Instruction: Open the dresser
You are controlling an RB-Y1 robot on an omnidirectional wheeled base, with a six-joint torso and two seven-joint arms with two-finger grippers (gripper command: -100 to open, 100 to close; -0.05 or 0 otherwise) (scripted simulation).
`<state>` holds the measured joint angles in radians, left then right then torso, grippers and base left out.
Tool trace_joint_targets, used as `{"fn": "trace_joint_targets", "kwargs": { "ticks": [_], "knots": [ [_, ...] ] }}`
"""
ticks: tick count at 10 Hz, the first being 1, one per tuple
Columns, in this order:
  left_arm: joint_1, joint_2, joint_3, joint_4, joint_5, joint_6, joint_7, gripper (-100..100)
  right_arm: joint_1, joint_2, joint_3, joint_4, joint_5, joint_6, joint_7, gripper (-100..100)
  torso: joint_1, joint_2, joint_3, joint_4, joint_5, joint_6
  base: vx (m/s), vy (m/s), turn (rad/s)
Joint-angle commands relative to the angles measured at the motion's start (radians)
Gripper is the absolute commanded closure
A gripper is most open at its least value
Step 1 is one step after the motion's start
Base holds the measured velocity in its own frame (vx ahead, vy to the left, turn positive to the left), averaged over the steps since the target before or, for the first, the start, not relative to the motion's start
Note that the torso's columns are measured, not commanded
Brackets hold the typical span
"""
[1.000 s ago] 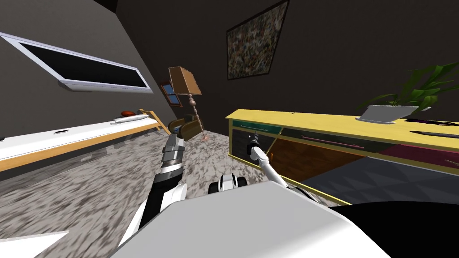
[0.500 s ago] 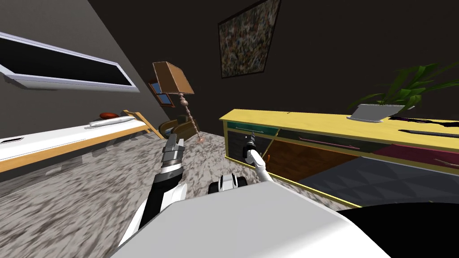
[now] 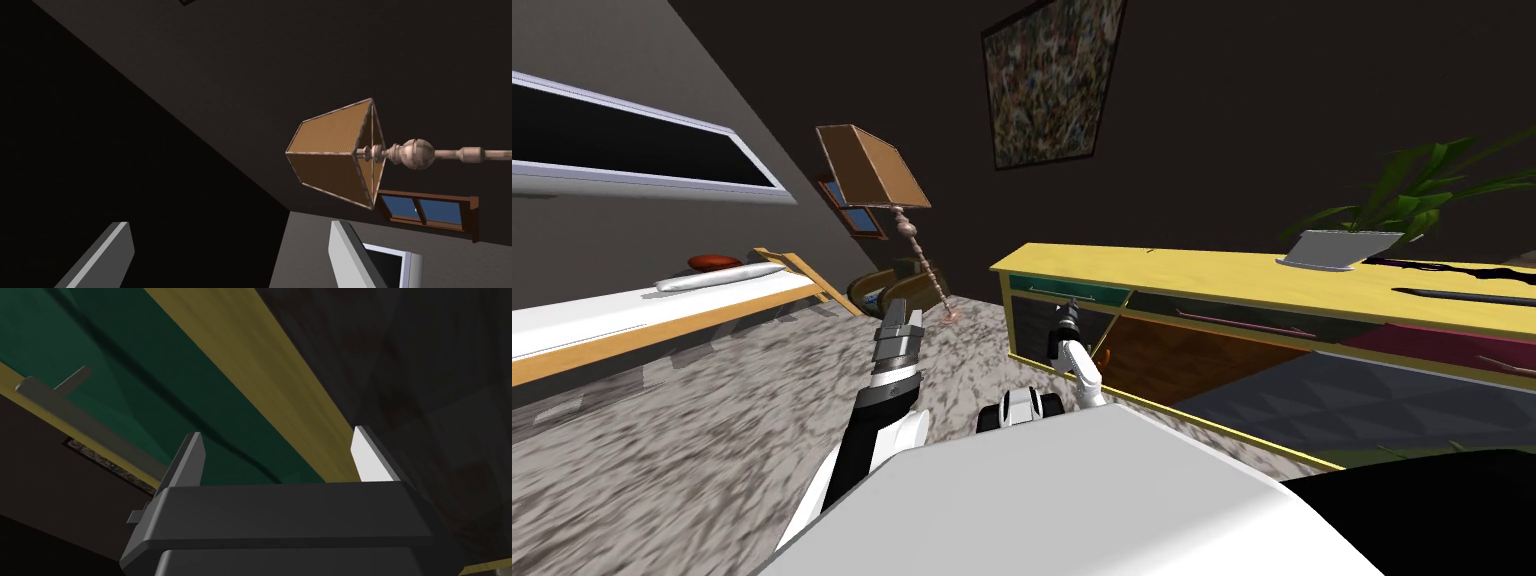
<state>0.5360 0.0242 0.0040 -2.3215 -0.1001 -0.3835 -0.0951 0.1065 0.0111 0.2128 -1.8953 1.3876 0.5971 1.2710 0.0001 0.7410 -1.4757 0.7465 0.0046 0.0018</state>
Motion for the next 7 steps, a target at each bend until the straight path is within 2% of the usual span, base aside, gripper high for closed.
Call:
{"fn": "trace_joint_targets", "kwargs": {
  "ticks": [1, 2, 3, 4, 5, 6, 7],
  "knots": [
    [0.0, 0.0, 0.0, 0.0, 0.0, 0.0, 0.0, 0, -0.045, -0.048, -0.022, 0.05, -0.009, 0.0, -0.045, 100, 0.001, 0.001, 0.001, -0.001, -0.001, 0.0, -0.063, 0.074, 0.153],
    [0.0, 0.0, 0.0, 0.0, 0.0, 0.0, 0.0, 0, -0.056, -0.053, -0.022, 0.052, -0.009, 0.0, -0.051, 100, 0.004, 0.002, 0.002, -0.003, -0.001, -0.002, -0.086, 0.071, 0.07],
    [0.0, 0.0, 0.0, 0.0, 0.0, 0.0, 0.0, 0, -0.095, -0.095, -0.039, 0.103, -0.025, -0.002, -0.099, 100, 0.002, 0.001, 0.002, -0.005, -0.003, -0.001, -0.115, 0.081, 0.154],
    [0.0, 0.0, 0.0, 0.0, 0.0, 0.0, 0.0, 0, -0.098, -0.115, -0.039, 0.127, -0.025, -0.002, -0.108, 100, 0.001, 0.0, 0.001, -0.007, -0.004, -0.002, -0.113, 0.076, 0.068],
    [0.0, 0.0, 0.0, 0.0, 0.0, 0.0, 0.0, 0, -0.139, -0.15, -0.055, 0.164, -0.04, -0.003, -0.148, 100, -0.001, -0.002, 0.0, -0.008, -0.005, -0.001, -0.105, 0.114, 0.135],
    [0.0, 0.0, 0.0, 0.0, 0.0, 0.0, 0.0, 0, -0.139, -0.177, -0.055, 0.194, -0.04, -0.003, -0.166, 100, 0.001, -0.004, -0.001, -0.009, -0.004, -0.002, -0.098, 0.102, 0.082],
    [0.0, 0.0, 0.0, 0.0, 0.0, 0.0, 0.0, 0, -0.18, -0.208, -0.072, 0.225, -0.056, -0.005, -0.191, 100, 0.0, -0.004, -0.001, -0.009, -0.004, -0.002, -0.133, 0.081, 0.147]
  ]
}}
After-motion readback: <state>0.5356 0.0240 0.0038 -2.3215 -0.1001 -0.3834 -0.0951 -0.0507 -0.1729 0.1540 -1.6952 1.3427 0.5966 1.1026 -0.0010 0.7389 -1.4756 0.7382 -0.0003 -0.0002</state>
